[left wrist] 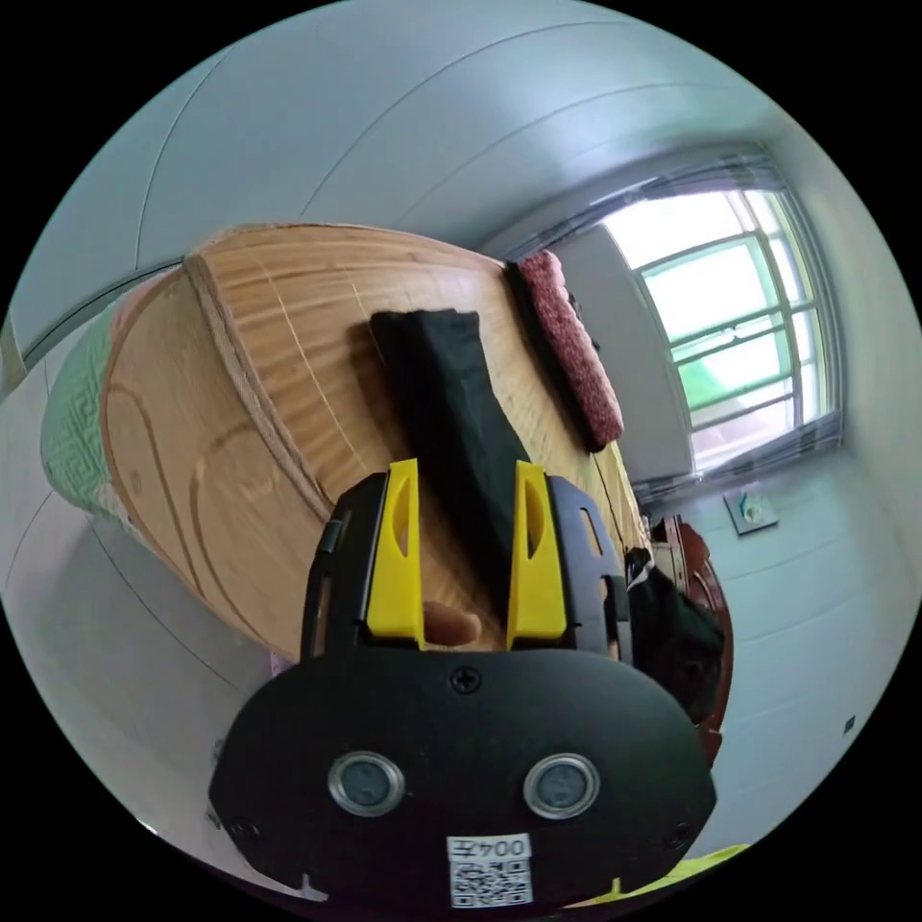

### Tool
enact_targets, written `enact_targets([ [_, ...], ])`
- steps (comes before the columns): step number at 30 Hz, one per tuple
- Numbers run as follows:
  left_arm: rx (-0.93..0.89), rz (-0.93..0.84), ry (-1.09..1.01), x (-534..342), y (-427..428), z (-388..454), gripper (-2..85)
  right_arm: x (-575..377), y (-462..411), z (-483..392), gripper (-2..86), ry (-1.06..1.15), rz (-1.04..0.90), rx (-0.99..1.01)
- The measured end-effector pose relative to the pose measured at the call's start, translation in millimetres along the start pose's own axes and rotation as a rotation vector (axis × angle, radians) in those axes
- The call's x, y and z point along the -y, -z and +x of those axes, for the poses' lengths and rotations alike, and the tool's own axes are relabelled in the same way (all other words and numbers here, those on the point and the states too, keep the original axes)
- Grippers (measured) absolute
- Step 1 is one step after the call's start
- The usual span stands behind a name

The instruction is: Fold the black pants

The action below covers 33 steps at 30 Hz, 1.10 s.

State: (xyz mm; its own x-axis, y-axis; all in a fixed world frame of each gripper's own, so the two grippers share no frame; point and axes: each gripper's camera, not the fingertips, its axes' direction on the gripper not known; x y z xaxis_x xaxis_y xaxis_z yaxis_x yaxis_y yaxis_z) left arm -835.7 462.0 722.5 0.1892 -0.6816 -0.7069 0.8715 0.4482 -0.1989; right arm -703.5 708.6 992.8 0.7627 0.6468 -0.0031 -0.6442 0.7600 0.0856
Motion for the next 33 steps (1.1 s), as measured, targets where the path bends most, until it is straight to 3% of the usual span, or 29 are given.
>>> enact_targets([
  [7,0.105,0.033,0.028,35.4,5.9,-13.4,14.4,-10.5,14.9,34.0,-0.7,-0.095,0.011,0.143],
  [13,0.067,0.056,-0.027,36.0,-5.0,-7.0,14.5,-41.8,25.5,59.9,-0.7,-0.139,0.082,0.409],
  [17,0.037,0.037,-0.050,37.4,-18.7,-1.3,13.8,-59.2,16.4,76.2,-0.7,-0.187,0.065,0.452],
  [23,-0.057,0.059,-0.054,22.0,-17.0,0.5,4.8,-62.3,18.7,97.7,-0.7,-0.240,0.098,0.465],
  [26,-0.025,0.092,-0.227,4.0,-5.4,47.8,3.0,-64.8,20.5,106.3,-0.7,-0.262,0.116,0.473],
  [33,-0.168,0.103,-0.656,-75.9,27.9,219.4,1.5,-69.1,32.3,114.5,-0.7,-0.253,0.166,0.468],
])
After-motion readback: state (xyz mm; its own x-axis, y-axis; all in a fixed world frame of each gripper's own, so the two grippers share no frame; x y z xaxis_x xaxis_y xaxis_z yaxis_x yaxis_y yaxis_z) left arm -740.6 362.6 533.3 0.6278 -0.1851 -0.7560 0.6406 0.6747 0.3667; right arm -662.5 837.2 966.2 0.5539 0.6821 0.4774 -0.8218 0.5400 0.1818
